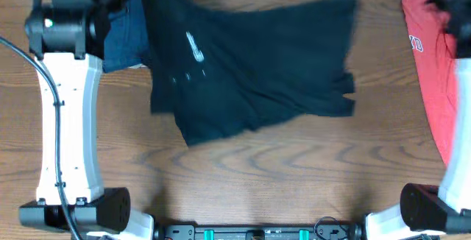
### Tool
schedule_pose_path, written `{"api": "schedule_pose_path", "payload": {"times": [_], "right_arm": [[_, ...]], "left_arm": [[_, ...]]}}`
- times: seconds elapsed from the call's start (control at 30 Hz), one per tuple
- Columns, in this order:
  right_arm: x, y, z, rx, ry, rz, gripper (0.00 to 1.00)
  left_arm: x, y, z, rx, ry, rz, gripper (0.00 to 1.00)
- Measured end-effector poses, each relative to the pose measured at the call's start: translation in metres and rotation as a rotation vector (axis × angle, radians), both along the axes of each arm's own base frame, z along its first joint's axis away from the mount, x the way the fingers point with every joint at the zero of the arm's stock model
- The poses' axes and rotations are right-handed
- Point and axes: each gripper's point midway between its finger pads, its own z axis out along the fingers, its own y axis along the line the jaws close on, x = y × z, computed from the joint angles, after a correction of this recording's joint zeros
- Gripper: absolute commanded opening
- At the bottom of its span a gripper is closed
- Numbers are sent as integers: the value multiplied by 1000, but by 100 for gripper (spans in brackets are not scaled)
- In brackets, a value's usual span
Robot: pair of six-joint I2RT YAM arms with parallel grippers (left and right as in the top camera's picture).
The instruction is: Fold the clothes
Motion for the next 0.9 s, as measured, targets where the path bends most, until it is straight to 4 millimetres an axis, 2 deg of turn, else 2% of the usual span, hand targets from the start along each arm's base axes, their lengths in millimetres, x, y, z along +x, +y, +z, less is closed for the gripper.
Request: {"api": "schedule_pose_path", "payload": {"times": [0.1, 0.17, 0.2, 0.23, 0.3, 0.37, 0.43, 0.47, 0.57, 0.63, 0.67, 0.7, 0.77, 0.83, 0.87, 0.9], "right_arm": [[-36, -35, 58, -14, -129, -66, 1], [-61, -45, 77, -19, -166, -88, 1], [-72, -47, 82, -19, -172, -86, 1], [-80, -45, 81, -10, -158, -77, 6], [-86, -38, 72, 11, -117, -50, 16], [-81, -31, 49, 35, -37, 4, 25], [-67, -22, 20, 61, 55, 75, 29], [-55, -15, -5, 81, 127, 127, 29], [-29, 4, -66, 141, 300, 231, 29], [-14, 19, -111, 182, 422, 293, 31], [-10, 25, -127, 196, 464, 312, 32], [-6, 33, -145, 211, 511, 334, 34], [-3, 46, -169, 229, 575, 368, 47], [-4, 61, -185, 231, 621, 414, 68], [-5, 70, -191, 222, 637, 445, 76], [-7, 80, -195, 212, 648, 476, 80]], "left_arm": [[-11, -2, 52, 15, -132, -17, 6], [-28, -3, 87, 17, -219, -29, 6], [-39, -5, 100, 16, -251, -39, 6], [-50, -7, 110, 16, -271, -55, 6], [-65, -11, 114, 16, -267, -77, 6], [-70, -13, 99, 14, -200, -90, 6], [-66, -12, 67, 12, -79, -89, 6], [-63, -12, 49, 11, -14, -85, 6], [-55, -10, -22, 9, 244, -75, 6], [-57, -8, -67, 10, 415, -68, 6], [-62, -8, -83, 11, 484, -67, 6], [-66, -8, -94, 12, 533, -67, 6], [-77, -11, -105, 15, 597, -74, 6], [-93, -15, -104, 34, 627, -82, 6], [-101, -17, -101, 48, 634, -85, 6], [-113, -20, -97, 69, 638, -87, 6]]}}
